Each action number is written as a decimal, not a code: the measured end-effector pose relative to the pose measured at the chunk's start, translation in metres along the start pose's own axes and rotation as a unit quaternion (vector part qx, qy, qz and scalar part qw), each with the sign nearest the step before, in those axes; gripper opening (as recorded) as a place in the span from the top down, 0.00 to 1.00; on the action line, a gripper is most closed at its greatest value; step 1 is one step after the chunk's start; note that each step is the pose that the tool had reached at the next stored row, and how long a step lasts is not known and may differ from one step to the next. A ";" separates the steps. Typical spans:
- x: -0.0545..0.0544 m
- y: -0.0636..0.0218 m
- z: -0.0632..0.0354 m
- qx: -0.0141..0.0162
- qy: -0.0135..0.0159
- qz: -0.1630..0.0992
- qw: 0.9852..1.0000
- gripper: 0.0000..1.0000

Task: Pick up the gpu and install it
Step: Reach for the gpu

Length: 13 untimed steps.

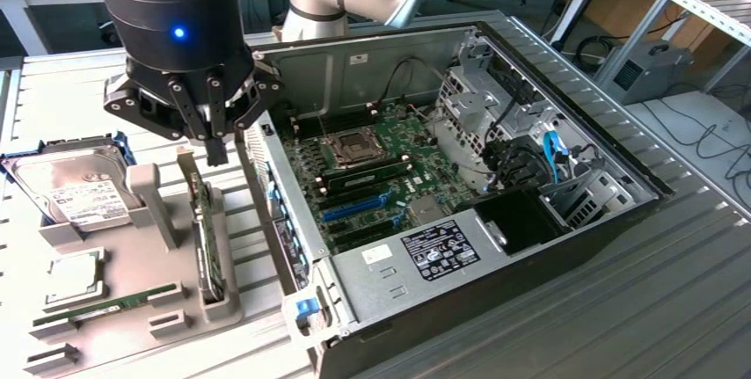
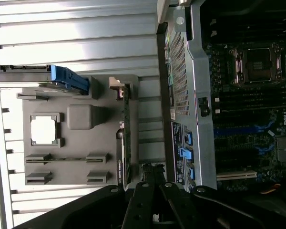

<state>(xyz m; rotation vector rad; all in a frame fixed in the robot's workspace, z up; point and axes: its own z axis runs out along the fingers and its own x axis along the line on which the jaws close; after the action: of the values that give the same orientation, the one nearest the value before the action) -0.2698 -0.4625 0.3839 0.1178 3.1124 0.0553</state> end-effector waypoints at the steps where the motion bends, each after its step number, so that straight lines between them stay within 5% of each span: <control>1: 0.000 -0.0004 0.0000 0.000 0.000 0.000 1.000 0.89; 13: 0.000 -0.0057 0.0008 0.001 0.000 0.000 1.000 0.89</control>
<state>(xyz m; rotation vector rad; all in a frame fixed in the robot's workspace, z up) -0.2699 -0.4681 0.3829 0.1179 3.1124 0.0536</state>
